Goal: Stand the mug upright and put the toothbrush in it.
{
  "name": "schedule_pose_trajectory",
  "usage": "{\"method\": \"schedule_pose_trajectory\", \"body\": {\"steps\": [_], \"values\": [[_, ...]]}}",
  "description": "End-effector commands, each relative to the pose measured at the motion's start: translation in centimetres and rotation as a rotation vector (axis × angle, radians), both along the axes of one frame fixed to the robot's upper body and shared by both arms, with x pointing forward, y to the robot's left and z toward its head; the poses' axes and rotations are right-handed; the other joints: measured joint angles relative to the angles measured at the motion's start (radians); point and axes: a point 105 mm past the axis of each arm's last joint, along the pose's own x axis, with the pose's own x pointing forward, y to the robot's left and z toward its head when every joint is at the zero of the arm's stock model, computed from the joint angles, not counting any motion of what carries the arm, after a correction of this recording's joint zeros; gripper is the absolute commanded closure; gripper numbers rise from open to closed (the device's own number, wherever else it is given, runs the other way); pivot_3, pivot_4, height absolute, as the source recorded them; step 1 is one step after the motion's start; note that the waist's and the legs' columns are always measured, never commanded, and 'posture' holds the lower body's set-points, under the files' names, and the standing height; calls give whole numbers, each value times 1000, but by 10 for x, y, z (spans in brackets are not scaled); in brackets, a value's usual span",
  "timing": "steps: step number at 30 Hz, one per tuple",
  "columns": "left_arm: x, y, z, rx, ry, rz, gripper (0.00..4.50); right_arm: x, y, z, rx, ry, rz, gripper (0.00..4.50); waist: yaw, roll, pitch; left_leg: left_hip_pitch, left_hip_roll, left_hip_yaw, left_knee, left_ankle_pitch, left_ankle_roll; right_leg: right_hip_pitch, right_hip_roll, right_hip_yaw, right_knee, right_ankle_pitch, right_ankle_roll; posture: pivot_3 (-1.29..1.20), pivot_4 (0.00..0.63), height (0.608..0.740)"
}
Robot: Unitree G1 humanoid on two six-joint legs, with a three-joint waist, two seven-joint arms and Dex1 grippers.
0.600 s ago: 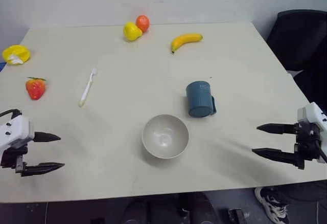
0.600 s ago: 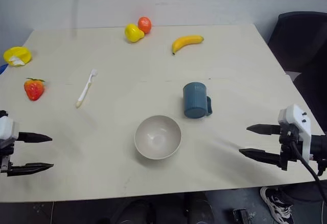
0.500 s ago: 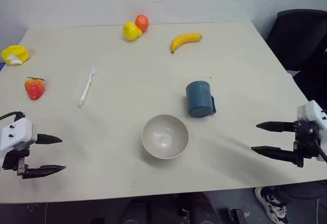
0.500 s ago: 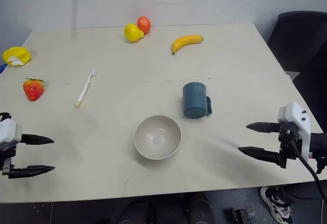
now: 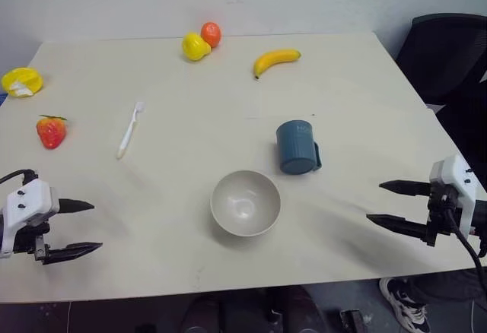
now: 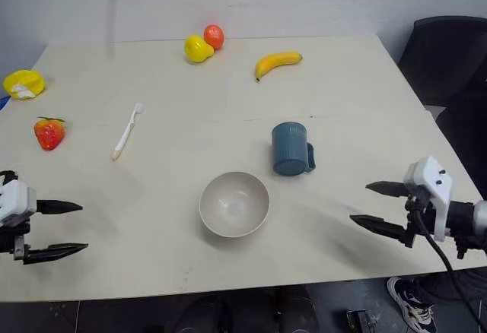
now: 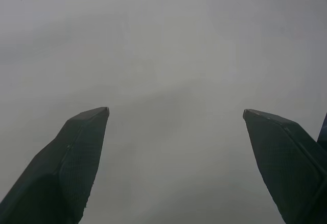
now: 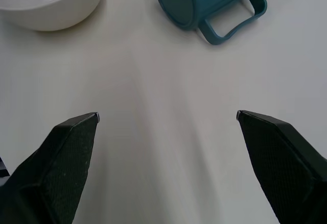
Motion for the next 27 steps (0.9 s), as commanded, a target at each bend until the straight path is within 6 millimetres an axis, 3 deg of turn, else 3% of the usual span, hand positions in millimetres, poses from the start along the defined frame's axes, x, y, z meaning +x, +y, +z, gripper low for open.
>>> {"method": "schedule_pose_trajectory", "body": {"steps": [1,7,11,17,21,27], "values": [[4,-2,5,-25,-39,3,40,-5,7,5,12,-2,20,0,0,0,0,0,0,0,0,0,0,0,0,0,0,0,0,0,150,740],[9,-13,6,-89,-40,-20,40,-8,15,14,73,48,-13,0,2,0,0,1,0,0,0,0,0,0,0,0,0,0,0,0,150,740],[18,-40,17,-154,-82,-94,40,-9,40,23,103,69,7,0,2,0,0,1,0,0,1,0,0,0,0,0,1,0,0,0,150,740],[20,-82,44,-220,-101,-277,40,18,81,26,262,238,-119,0,-8,-3,-2,1,7,0,2,0,-3,0,1,0,2,0,-1,0,150,740],[27,-95,45,-190,-121,-339,40,30,105,27,343,350,-145,0,-17,0,0,0,2,7,1,0,-4,-2,2,-2,3,-1,-3,0,150,740],[38,-103,49,-170,-156,-391,40,50,135,11,336,489,-219,0,-25,0,0,0,2,12,1,1,-5,-2,2,-3,3,-1,-3,0,150,740]]}}
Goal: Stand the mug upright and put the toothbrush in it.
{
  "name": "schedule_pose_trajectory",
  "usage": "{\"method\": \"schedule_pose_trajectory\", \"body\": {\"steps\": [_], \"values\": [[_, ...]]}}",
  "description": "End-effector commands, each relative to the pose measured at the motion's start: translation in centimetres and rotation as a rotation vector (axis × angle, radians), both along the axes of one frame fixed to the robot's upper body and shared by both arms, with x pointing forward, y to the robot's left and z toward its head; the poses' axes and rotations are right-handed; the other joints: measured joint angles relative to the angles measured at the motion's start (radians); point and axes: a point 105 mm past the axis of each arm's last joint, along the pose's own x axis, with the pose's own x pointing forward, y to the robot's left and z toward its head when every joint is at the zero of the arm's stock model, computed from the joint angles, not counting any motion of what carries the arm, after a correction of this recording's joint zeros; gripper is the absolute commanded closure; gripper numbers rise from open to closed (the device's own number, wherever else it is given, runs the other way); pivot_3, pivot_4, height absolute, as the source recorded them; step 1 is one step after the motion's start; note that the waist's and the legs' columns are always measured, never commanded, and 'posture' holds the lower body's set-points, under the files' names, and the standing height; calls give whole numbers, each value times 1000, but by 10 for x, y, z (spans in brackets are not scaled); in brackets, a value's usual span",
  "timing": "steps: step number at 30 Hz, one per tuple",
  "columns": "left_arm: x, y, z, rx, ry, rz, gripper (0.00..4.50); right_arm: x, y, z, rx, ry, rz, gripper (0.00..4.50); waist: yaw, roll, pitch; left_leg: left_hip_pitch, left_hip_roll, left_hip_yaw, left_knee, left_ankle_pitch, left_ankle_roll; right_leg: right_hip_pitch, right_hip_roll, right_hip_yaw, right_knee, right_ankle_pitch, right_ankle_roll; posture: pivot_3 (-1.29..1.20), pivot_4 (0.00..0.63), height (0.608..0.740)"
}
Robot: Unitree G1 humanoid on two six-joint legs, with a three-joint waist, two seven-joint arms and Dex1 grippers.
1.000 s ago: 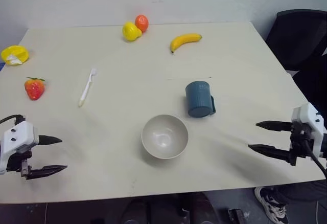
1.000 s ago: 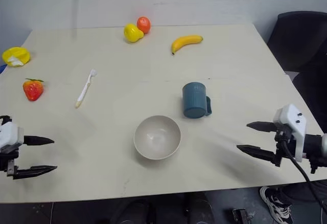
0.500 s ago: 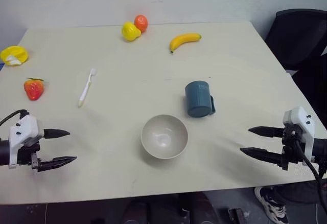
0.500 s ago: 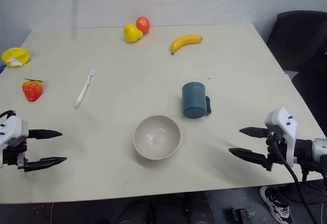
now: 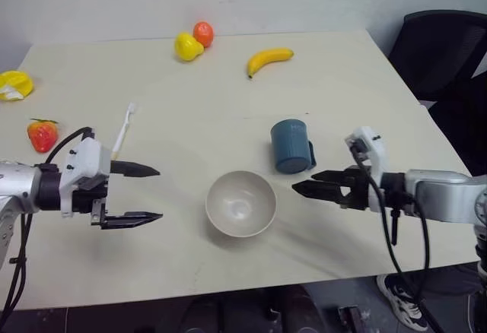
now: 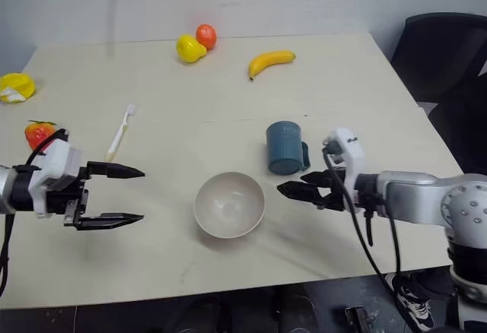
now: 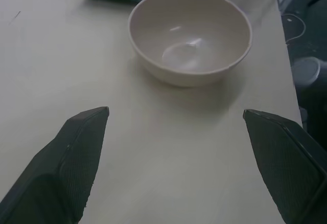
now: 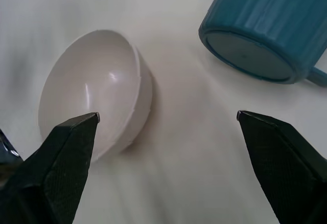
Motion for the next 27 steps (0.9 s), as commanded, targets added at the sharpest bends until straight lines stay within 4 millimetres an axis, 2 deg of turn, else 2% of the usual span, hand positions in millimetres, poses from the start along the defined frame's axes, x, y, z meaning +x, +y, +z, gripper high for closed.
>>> {"method": "schedule_pose_trajectory", "body": {"steps": [1,8,11,14,18,23,27], "values": [[5,-1,4,11,-38,-11,40,3,17,-1,22,55,12,0,-1,0,0,0,0,0,0,0,0,0,0,0,0,0,0,0,150,740],[10,-4,4,22,-62,-21,40,1,55,-26,-48,124,140,0,0,0,0,-1,5,1,0,0,-1,-1,3,0,-2,0,0,0,150,740],[10,-5,4,24,-64,-23,0,4,58,-34,-82,125,153,526,4,0,0,-1,7,1,0,0,-1,-1,3,-1,-2,0,0,0,150,740],[11,-7,6,22,-69,-23,0,8,60,-34,-95,103,156,1571,3,0,0,-2,7,1,1,-1,-1,-1,2,-1,-2,0,0,0,150,740],[13,-9,7,14,-73,-24,0,13,62,-23,-63,63,149,2973,1,0,0,-2,7,1,0,-1,0,-1,3,-1,-2,0,0,0,150,740],[18,-14,8,-3,-79,-34,0,12,58,9,12,-35,137,4476,3,0,0,-2,7,1,1,-1,0,-1,2,-1,-2,0,0,0,150,740],[26,-19,9,-20,-93,-47,0,-1,54,46,149,-102,148,4476,3,0,0,-2,7,1,0,-1,-1,-1,3,-2,-2,0,0,0,150,740]]}}
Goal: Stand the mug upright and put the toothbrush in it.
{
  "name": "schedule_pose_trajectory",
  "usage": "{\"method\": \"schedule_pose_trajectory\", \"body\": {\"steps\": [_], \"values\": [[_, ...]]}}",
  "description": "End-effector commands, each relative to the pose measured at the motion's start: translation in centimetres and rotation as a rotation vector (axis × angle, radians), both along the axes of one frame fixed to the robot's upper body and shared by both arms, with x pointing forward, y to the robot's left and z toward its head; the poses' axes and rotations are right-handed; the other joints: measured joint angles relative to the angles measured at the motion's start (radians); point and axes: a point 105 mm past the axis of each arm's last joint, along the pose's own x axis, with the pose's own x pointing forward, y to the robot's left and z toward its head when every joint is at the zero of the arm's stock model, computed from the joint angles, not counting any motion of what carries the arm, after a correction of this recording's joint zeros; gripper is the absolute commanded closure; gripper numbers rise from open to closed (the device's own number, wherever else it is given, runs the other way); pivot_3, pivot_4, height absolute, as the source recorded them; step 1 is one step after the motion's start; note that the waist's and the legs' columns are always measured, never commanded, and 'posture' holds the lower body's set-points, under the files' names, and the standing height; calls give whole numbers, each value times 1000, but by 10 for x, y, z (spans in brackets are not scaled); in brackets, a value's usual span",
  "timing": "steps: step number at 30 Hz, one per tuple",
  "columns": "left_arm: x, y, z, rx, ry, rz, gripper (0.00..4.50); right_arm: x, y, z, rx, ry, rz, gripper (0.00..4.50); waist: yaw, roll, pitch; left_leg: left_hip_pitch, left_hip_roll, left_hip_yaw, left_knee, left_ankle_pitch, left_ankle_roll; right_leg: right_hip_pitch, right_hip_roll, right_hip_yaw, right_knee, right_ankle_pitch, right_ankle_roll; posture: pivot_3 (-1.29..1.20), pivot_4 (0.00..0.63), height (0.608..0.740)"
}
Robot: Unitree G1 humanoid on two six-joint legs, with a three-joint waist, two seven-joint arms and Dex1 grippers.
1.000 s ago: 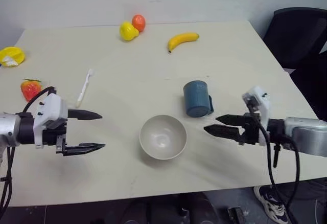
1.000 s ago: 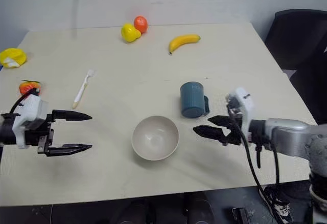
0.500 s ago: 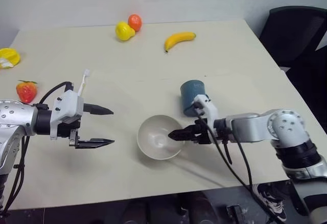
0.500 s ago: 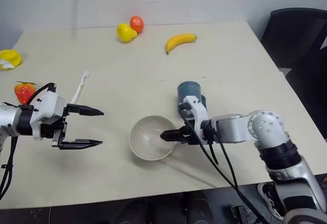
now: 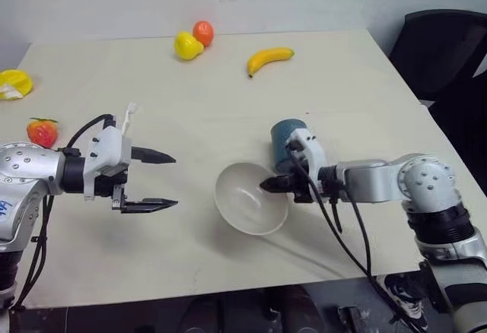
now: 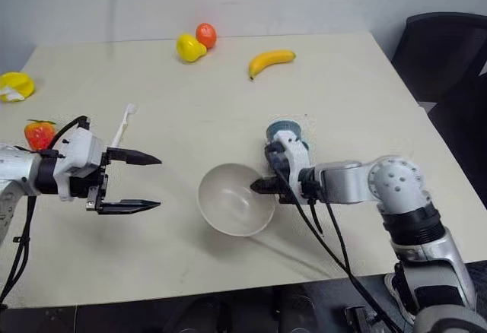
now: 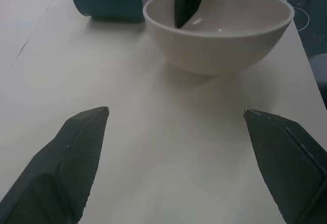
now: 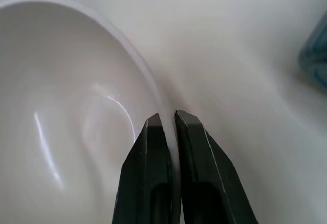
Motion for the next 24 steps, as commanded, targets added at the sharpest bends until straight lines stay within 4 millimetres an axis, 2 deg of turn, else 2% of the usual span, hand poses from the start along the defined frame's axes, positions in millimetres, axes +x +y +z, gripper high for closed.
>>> {"method": "schedule_pose_trajectory", "body": {"steps": [1,3,4,6,7,9,10,12,15,17,20,22,24], "values": [[6,-6,7,-8,-37,-20,0,-13,0,50,189,-97,21,4476,0,0,0,0,0,0,0,0,0,0,0,0,0,0,0,0,150,740],[8,-7,7,-10,-41,-27,0,-15,-3,63,231,-126,18,4476,0,0,0,0,-1,0,0,0,0,0,1,0,0,0,0,0,150,740],[10,-10,8,-14,-48,-38,0,-11,-26,83,247,-197,-43,4476,-1,0,0,0,0,0,0,0,0,0,1,0,0,0,0,0,150,740],[13,-16,9,-21,-56,-58,0,-5,-68,111,236,-293,-181,4476,7,2,2,-1,-1,1,1,0,0,0,1,1,-1,0,1,0,150,740],[14,-20,11,-34,-61,-69,0,4,-104,113,170,-314,-333,4476,16,2,2,-2,0,0,1,0,0,0,-1,0,-1,1,1,0,150,740],[16,-28,16,-68,-68,-97,0,14,-184,98,5,-292,-672,4476,30,0,1,-3,0,1,2,-1,2,0,-2,-1,-2,1,1,0,150,740],[17,-31,17,-79,-72,-105,0,12,-208,90,-44,-276,-764,4476,36,-4,-1,-3,0,2,2,-1,2,0,-2,-2,-3,1,1,0,150,740],[20,-34,18,-89,-76,-113,0,8,-234,79,-68,-250,-860,4476,30,-8,-4,-5,1,4,2,-1,3,2,-2,-5,-5,1,1,0,150,740],[25,-41,17,-98,-84,-125,0,3,-260,48,-75,-186,-968,4476,18,-7,-4,-10,1,10,2,-1,3,1,-3,-4,-6,3,5,0,150,740],[27,-45,18,-107,-91,-136,0,4,-256,27,-66,-147,-967,4476,7,-7,-3,-9,1,11,2,0,2,2,-2,-3,-5,3,5,0,150,740],[29,-51,19,-119,-95,-151,0,10,-252,8,-38,-126,-982,4476,0,-5,-3,-6,2,12,1,3,0,2,-1,0,-3,4,4,0,150,740],[30,-53,19,-124,-98,-159,0,14,-266,-6,-41,-109,-1067,3875,0,-5,-3,-4,2,14,0,4,-1,2,-1,3,-1,5,3,0,150,740],[30,-55,20,-127,-100,-162,0,15,-276,-12,-39,-103,-1120,3327,1,-5,-3,-3,2,14,0,4,-1,2,0,4,-1,4,2,0,150,740]]}}
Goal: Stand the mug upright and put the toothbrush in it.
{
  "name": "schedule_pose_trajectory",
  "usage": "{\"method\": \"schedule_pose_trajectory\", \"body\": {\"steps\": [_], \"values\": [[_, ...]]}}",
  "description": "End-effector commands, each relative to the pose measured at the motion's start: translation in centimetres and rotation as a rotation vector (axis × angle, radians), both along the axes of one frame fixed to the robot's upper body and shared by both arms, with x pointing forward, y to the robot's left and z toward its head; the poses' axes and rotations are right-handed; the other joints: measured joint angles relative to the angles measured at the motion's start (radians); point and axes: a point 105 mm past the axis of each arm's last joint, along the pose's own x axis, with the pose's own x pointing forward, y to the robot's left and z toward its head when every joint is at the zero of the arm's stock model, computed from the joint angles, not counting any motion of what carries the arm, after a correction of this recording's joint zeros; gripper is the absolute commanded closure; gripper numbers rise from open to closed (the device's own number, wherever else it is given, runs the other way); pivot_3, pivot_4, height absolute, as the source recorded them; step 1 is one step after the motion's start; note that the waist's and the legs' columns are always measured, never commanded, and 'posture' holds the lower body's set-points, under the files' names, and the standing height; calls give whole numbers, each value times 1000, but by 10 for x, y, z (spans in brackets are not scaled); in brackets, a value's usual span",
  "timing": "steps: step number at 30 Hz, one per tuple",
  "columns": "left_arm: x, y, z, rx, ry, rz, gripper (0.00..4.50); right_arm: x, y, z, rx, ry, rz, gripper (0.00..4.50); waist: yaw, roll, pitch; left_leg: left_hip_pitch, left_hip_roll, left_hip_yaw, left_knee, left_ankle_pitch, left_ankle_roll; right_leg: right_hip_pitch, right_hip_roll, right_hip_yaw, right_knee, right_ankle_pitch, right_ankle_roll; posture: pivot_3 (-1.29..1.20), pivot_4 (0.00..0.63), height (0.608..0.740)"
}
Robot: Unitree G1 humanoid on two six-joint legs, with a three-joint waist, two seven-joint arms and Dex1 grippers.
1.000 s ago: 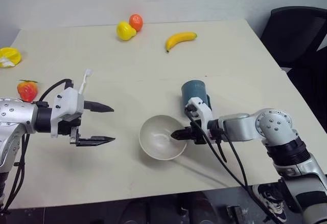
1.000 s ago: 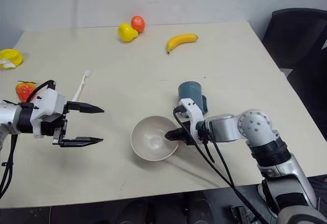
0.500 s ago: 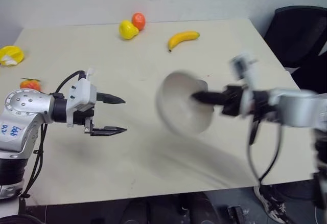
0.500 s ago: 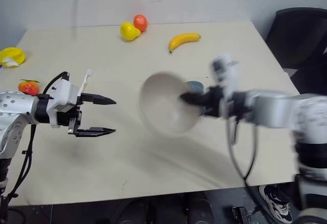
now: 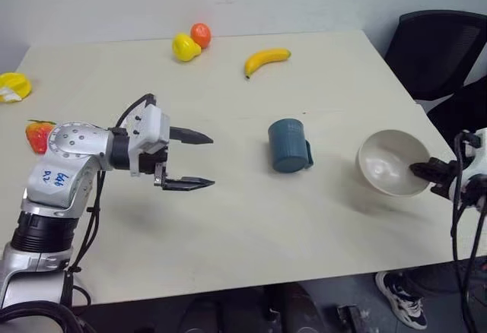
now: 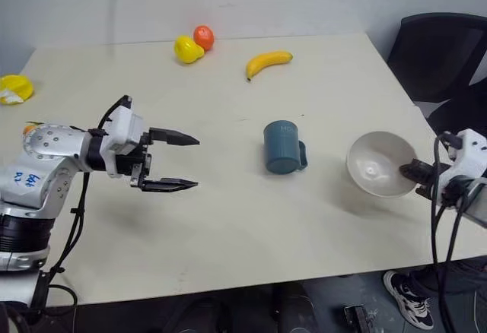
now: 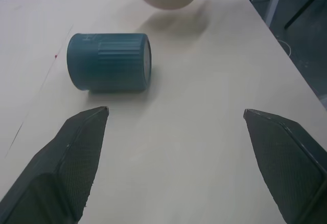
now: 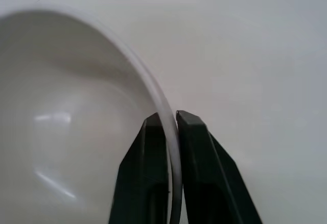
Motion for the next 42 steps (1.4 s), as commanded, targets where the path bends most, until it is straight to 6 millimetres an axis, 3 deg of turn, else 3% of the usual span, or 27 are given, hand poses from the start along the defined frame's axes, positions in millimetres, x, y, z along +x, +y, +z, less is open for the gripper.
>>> {"method": "schedule_pose_trajectory", "body": {"steps": [1,3,6,10,12,16,23,25,28,34,42], "values": [[2,0,10,-4,-44,2,0,3,-23,7,-31,-53,-107,2941,0,0,0,0,0,0,0,0,0,0,0,0,0,0,0,0,150,740],[2,0,10,-7,-47,4,0,1,-29,12,-64,-63,-114,2224,2,1,0,0,0,1,0,0,0,0,0,0,-1,0,0,0,150,740],[2,2,11,-13,-49,19,0,-2,-29,40,-159,-108,-57,1230,3,1,0,2,0,0,0,0,1,-1,0,0,-1,0,0,0,150,740],[2,5,10,-15,-49,38,0,12,-6,92,-229,-230,88,1230,-3,5,3,2,-1,1,0,0,1,0,-1,0,-1,0,0,0,150,740],[2,4,10,-15,-51,40,0,28,20,97,-245,-229,207,1230,-10,5,3,2,1,3,-2,0,1,0,0,2,0,0,0,0,150,740],[4,3,12,-17,-64,44,0,56,55,72,-278,-129,373,1230,-21,4,2,4,3,1,-2,-1,-1,0,5,2,-1,-1,-2,0,150,740],[3,6,15,-16,-77,62,0,88,84,41,-271,-20,480,1230,-5,7,4,-2,0,1,0,0,1,-9,0,0,0,0,-1,0,150,740],[2,7,15,-16,-78,66,0,92,95,38,-226,-15,515,1230,-3,7,4,-12,-1,1,4,0,2,-17,-1,-1,2,0,-1,0,150,740],[1,7,14,-17,-82,76,0,99,110,38,-185,-22,552,1230,-4,7,4,-12,0,1,4,0,1,-17,0,-2,3,1,-1,0,150,740],[-1,10,16,-28,-89,97,0,100,122,47,-204,-25,601,1230,-2,7,4,-12,-1,0,5,0,1,-17,-1,-2,3,1,-1,0,150,740],[-1,8,15,-23,-97,94,0,95,138,13,-194,66,670,1230,-5,7,4,-11,-1,1,5,0,1,-16,-1,-2,4,1,-1,0,150,740]]}}
